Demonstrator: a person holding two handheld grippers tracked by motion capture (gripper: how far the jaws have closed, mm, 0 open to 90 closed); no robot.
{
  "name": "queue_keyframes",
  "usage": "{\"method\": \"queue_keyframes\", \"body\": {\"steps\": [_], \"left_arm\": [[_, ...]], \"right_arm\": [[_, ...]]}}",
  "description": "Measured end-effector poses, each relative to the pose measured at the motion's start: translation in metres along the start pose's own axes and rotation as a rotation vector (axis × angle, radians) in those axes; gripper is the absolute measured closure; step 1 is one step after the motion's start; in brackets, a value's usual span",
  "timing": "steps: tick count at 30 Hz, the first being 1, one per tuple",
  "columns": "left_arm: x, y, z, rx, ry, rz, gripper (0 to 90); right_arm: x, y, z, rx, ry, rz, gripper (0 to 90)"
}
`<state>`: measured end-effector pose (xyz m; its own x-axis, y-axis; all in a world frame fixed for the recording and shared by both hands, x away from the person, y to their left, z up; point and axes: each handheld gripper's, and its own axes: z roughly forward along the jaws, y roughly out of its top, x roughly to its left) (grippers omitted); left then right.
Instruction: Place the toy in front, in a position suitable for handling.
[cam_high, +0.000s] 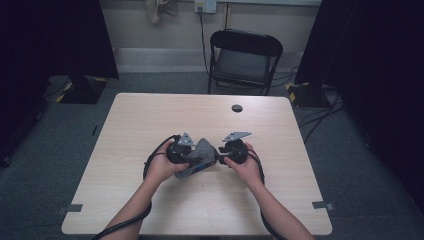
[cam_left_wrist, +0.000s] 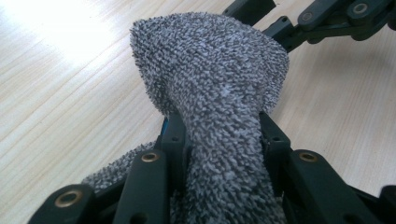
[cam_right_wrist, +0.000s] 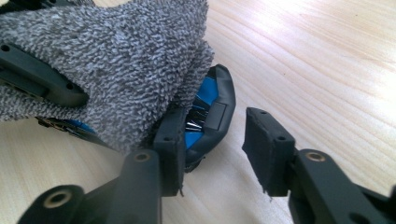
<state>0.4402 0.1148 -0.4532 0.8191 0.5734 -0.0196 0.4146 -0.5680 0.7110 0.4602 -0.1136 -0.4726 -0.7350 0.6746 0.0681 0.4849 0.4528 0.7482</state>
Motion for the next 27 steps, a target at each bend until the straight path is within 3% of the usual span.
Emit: {"method": "queue_keyframes", "body": {"steps": [7,16,19,22,27], "left_arm": [[0.005,-0.016,-0.013,0.022,0.012,-0.024,62.9],[0.01,-0.059,-0.039,0.079,0.032,-0.063,63.3],[0.013,-0.069,-0.045,0.082,0.029,-0.097,63.4],[0.015,-0.068,-0.05,0.069,0.026,-0.133,63.6],[0.016,-0.037,-0.046,0.003,0.047,-0.104,63.7]], "right_arm": [[0.001,0.002,0.003,0.009,-0.017,-0.02,61.2],[0.002,0.003,0.004,0.015,-0.018,-0.023,61.2],[0.002,0.003,0.004,0.014,-0.021,-0.021,61.3],[0.002,0.003,0.004,0.013,-0.02,-0.019,61.2],[0.004,0.004,0.006,0.011,-0.013,-0.017,61.2]]}}
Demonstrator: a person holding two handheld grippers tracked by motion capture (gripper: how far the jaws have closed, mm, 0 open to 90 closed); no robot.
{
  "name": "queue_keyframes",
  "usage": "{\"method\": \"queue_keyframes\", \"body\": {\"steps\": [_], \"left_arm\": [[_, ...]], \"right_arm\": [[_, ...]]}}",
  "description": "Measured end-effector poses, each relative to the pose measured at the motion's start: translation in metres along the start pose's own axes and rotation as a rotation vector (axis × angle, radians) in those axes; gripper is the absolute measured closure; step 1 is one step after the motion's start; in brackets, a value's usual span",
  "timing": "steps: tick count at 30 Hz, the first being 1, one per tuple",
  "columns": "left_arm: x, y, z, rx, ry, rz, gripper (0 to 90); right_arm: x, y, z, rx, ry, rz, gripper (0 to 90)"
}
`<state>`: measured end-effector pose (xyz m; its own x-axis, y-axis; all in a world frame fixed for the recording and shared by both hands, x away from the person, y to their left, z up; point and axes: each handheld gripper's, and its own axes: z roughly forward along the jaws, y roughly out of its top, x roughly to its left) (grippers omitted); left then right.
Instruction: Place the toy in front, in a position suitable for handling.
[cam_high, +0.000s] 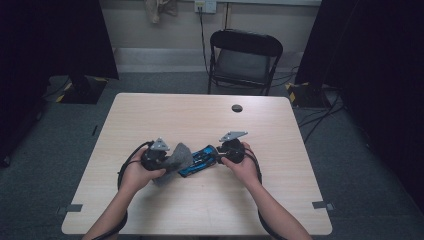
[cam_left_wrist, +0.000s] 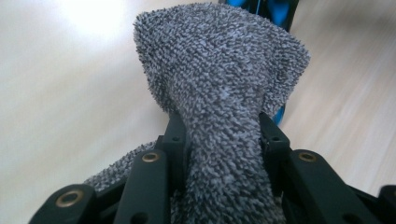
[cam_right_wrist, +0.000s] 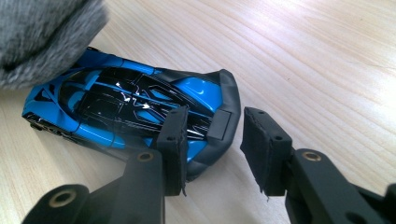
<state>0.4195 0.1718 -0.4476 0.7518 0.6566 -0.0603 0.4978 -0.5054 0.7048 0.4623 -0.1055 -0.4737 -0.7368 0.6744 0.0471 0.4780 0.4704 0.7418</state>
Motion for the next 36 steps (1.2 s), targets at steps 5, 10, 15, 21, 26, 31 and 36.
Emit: {"method": "queue_keyframes", "body": {"steps": [5,10,15,21,26,31,36], "left_arm": [[-0.007,0.036,0.03,-0.026,-0.013,0.027,63.7],[-0.014,0.058,0.062,0.002,-0.025,0.04,63.7],[-0.013,0.059,0.067,0.02,-0.025,0.055,63.9],[-0.007,0.046,0.055,0.008,-0.031,0.03,64.0],[-0.004,0.033,0.04,0.04,-0.021,0.042,64.0],[-0.004,0.017,0.028,0.038,-0.02,0.038,64.0],[-0.004,-0.001,0.018,0.045,-0.013,0.021,64.1]], "right_arm": [[0.0,0.0,0.001,0.002,0.004,-0.004,61.2],[-0.002,-0.001,0.0,-0.004,0.011,-0.003,60.8],[-0.002,-0.001,-0.001,-0.002,0.001,-0.011,60.7],[-0.002,-0.003,-0.001,-0.015,0.003,-0.007,60.6],[-0.004,-0.003,-0.003,-0.011,-0.012,-0.001,60.6],[-0.003,-0.003,-0.003,-0.014,-0.012,0.003,60.6],[-0.001,-0.001,-0.003,0.0,-0.022,-0.015,60.8]]}}
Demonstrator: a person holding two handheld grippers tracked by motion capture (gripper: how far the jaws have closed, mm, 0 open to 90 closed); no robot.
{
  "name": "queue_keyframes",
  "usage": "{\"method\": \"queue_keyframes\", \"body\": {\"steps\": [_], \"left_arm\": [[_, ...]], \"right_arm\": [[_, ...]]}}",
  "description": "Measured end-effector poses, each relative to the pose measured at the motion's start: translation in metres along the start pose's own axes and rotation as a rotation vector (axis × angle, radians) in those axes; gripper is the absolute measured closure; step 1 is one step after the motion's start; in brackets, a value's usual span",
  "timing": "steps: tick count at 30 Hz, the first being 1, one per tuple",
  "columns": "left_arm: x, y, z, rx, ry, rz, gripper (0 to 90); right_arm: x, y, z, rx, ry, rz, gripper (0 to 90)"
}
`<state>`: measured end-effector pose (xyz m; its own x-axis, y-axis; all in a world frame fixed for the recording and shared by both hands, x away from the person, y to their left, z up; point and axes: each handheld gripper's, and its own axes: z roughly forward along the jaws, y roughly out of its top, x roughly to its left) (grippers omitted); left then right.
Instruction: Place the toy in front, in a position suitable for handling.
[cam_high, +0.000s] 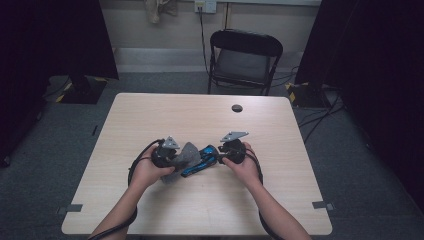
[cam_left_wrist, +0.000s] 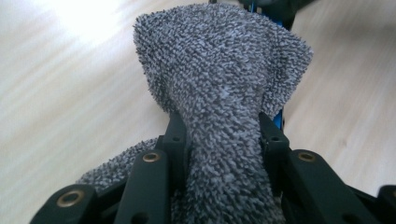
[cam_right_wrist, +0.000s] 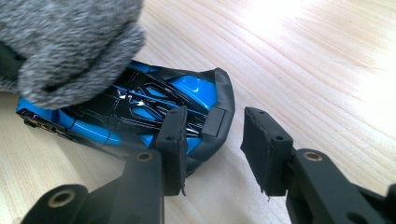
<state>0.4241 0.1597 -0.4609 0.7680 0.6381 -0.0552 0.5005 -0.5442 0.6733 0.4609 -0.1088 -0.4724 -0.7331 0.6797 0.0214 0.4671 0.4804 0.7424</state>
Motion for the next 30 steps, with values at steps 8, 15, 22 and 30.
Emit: {"method": "queue_keyframes", "body": {"steps": [8,15,22,30], "left_arm": [[0.001,-0.007,-0.008,-0.002,-0.007,-0.019,64.2],[-0.011,0.029,-0.01,-0.073,-0.024,0.021,64.2],[-0.021,0.048,0.021,-0.052,-0.055,0.04,64.1],[-0.02,0.05,0.029,-0.05,-0.064,0.033,64.0]], "right_arm": [[-0.001,0.0,0.0,0.003,0.002,0.007,60.5],[0.003,0.003,0.002,0.014,0.005,-0.016,60.4],[0.003,0.003,0.003,0.016,0.016,-0.014,60.0],[-0.002,0.003,0.003,0.016,0.023,-0.007,59.7]]}}
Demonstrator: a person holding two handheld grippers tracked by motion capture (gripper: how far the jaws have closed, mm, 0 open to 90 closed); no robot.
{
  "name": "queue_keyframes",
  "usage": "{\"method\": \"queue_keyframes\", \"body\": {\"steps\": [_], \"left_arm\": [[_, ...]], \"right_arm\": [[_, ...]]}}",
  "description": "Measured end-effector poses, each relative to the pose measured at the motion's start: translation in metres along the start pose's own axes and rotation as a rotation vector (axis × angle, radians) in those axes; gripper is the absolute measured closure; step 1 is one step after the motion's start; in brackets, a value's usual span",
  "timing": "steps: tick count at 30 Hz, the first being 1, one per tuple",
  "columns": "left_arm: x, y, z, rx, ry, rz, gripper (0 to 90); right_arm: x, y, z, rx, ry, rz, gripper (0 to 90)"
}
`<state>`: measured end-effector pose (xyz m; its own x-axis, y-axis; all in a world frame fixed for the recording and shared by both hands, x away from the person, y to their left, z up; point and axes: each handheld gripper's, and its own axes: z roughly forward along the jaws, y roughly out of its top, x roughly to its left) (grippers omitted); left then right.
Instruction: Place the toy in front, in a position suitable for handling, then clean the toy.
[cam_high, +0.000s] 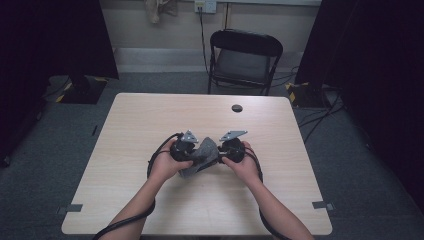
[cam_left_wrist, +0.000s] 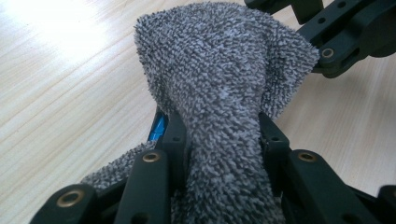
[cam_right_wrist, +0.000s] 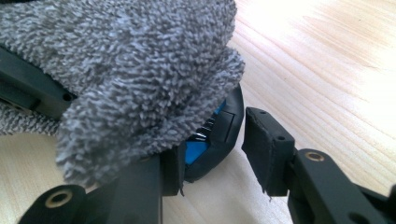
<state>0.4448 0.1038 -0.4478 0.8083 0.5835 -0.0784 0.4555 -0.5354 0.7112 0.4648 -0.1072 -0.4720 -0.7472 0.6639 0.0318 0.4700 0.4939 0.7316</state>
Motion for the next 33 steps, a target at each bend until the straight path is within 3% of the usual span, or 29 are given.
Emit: {"method": "queue_keyframes", "body": {"steps": [8,14,30,33], "left_arm": [[0.002,-0.007,-0.006,0.013,0.017,0.014,64.0],[0.008,-0.018,-0.013,0.026,0.031,-0.003,64.0],[0.008,-0.043,-0.034,0.036,0.04,-0.014,64.0],[0.01,-0.053,-0.036,0.031,0.03,-0.041,64.0]], "right_arm": [[0.0,0.003,0.001,0.014,0.001,-0.019,59.4],[0.0,0.003,0.001,0.016,0.002,-0.021,59.4],[0.001,-0.001,0.0,-0.009,-0.004,0.006,59.5],[-0.001,-0.003,0.0,-0.016,0.007,0.027,59.4]]}}
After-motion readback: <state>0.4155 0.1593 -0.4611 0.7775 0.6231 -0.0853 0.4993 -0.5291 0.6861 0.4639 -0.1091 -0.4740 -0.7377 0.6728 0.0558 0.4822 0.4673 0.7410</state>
